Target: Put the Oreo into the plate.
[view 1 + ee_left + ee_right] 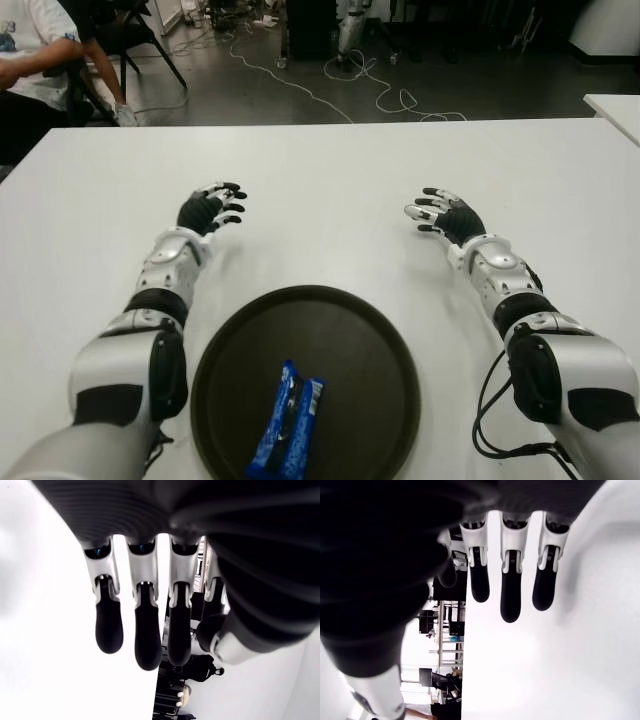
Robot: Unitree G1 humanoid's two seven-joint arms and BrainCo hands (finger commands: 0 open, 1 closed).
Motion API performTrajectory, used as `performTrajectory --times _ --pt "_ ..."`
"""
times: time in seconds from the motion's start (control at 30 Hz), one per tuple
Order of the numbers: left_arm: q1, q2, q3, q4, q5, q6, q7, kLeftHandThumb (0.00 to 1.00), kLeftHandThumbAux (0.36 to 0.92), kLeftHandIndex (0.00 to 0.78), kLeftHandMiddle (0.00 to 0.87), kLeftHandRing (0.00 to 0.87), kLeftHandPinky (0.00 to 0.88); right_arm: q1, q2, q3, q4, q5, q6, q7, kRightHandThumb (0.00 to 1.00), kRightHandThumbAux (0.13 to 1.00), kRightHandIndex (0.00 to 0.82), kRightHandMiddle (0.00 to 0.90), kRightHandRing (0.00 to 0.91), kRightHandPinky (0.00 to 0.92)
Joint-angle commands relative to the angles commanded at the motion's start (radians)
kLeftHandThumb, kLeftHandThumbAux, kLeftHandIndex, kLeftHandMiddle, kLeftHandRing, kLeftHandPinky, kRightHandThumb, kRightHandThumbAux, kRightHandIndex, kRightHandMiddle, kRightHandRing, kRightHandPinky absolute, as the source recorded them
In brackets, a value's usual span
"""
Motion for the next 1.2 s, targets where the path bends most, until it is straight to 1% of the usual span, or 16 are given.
performTrajectory --times 0.23,0.47,0.8,1.0,1.2 --pt "0.000 -0.001 0.000 0.000 0.000 0.000 0.002 0.831 0.675 0.436 0.460 0.507 0.530 0.001 0.000 0.003 0.001 -0.005 -0.003 -0.007 0.000 0.779 0.190 0.297 0.318 0.348" --pt "0.000 -0.001 0.000 0.000 0.001 0.000 0.008 0.830 0.676 0.435 0.460 0.515 0.541 0.001 -0.001 0.007 0.001 -0.010 -0.006 -0.013 0.000 0.775 0.192 0.293 0.314 0.348" --pt "0.000 -0.002 0.003 -0.001 -0.002 -0.001 0.008 0.831 0.675 0.436 0.460 0.513 0.534 0.000 0.001 0.006 0.001 -0.008 0.001 -0.026 0.000 0.779 0.193 0.295 0.319 0.356" --pt "0.001 -0.003 0.004 -0.001 -0.002 -0.002 0.004 0.830 0.676 0.429 0.463 0.522 0.549 0.000 0.000 0.008 0.002 -0.010 0.002 -0.027 0.000 0.779 0.196 0.299 0.319 0.346" --pt "0.000 -0.002 -0.001 -0.001 0.003 -0.001 0.005 0.830 0.676 0.432 0.462 0.520 0.545 0.001 -0.001 0.007 0.002 -0.006 0.001 -0.021 0.000 0.780 0.193 0.302 0.321 0.347"
